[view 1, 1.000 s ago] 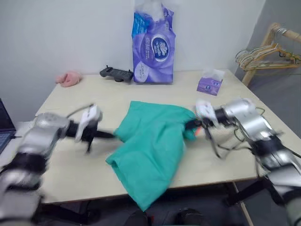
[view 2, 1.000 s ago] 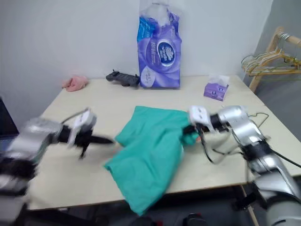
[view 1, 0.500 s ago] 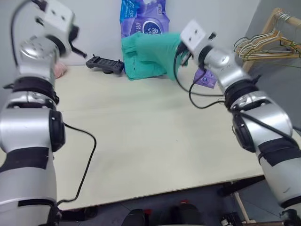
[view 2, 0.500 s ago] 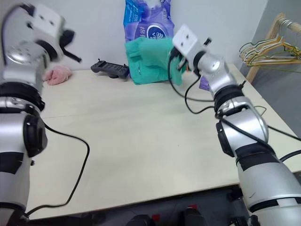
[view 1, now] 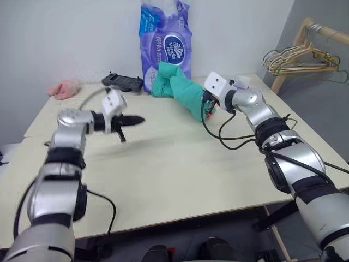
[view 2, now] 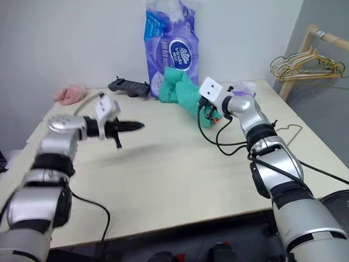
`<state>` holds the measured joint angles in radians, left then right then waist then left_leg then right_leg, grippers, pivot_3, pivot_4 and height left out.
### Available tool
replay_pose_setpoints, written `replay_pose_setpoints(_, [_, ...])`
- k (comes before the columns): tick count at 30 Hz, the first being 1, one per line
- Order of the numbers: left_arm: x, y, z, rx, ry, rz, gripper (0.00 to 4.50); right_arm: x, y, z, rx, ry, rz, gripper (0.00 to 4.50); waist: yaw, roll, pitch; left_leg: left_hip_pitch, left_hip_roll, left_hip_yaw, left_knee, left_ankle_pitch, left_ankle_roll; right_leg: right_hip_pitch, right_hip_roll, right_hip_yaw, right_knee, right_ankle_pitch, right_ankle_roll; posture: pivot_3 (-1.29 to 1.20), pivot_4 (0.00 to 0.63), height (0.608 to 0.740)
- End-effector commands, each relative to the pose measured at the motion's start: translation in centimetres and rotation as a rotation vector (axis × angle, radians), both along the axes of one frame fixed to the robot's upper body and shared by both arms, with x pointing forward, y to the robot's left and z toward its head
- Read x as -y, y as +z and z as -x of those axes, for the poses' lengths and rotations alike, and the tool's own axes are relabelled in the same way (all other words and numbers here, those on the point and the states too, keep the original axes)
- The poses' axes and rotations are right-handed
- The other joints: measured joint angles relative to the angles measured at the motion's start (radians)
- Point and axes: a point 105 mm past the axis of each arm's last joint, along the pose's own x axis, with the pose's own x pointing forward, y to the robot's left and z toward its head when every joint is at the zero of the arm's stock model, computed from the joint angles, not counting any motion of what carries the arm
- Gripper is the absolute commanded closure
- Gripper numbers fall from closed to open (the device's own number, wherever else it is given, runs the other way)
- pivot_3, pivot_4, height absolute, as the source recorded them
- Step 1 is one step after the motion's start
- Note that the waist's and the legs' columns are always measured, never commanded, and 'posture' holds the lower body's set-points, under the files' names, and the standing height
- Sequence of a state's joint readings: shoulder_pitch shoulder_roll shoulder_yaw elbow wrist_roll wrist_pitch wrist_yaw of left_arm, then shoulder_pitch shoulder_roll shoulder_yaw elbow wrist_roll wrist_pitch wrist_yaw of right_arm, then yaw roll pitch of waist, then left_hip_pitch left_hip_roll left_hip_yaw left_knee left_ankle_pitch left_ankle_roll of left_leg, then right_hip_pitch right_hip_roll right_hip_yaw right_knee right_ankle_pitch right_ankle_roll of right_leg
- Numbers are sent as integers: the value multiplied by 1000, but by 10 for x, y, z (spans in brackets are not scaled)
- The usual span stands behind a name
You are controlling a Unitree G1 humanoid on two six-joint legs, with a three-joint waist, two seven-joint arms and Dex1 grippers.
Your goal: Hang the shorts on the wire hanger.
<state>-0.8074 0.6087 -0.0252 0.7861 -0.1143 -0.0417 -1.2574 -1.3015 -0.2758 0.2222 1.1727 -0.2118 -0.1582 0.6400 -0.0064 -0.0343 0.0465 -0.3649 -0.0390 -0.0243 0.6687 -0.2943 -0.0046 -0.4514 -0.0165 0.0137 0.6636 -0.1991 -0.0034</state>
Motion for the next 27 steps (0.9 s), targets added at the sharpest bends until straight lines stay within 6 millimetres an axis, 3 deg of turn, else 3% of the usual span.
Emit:
replay_pose_setpoints(1, [26, 11, 1, 97, 2, 104, 4090, -25, 50, 11, 58, 72, -138, 4500, 4, 0, 0, -2, 0, 0, 1, 0, 0, -1, 0, 0, -1, 0, 0, 86, 0, 740])
replay_pose_setpoints(5, [52, -5, 2, 57, 86, 287, 3072, -37, 88, 27, 51, 80, -269, 4500, 6, 0, 0, -8, 0, -2, 8, -2, 1, -5, -1, -2, 0, 0, 0, 49, 5, 740])
replay_pose_setpoints(8, [66, 3, -1, 67, 167, 439, 2083, -38, 105, 37, 30, 62, -343, 4500, 11, 0, 0, -8, -1, -2, 9, -4, 4, -4, -2, -2, -1, 0, 0, 30, 8, 740])
replay_pose_setpoints(11, [72, 11, -2, 62, 258, 579, 1163, -32, 113, 43, 15, 26, -377, 4500, 13, -1, 0, -8, -1, -3, 11, -4, 4, -4, -2, -3, -1, 0, 0, 11, 14, 740])
replay_pose_setpoints(15, [71, 6, 2, 67, 352, 640, 20, -26, 114, 45, 8, -13, -381, 4500, 5, 0, -1, -8, -1, -2, 10, -4, 4, -4, -2, -3, -1, 0, 0, -2, 19, 740])
replay_pose_setpoints(22, [55, 7, 15, 143, 517, 669, 20, -12, 101, 37, -20, -74, -364, 4500, 4, 0, 0, -7, 0, -2, 9, -4, 4, -4, -2, -3, -1, 0, 0, 6, 30, 740])
replay_pose_setpoints(27, [52, -4, 21, 128, 548, 634, 20, -14, 105, 37, -26, -72, -387, 4500, 7, 0, 0, -5, 0, -2, 9, -4, 4, -1, -2, -3, -3, 0, 0, 15, 32, 740])
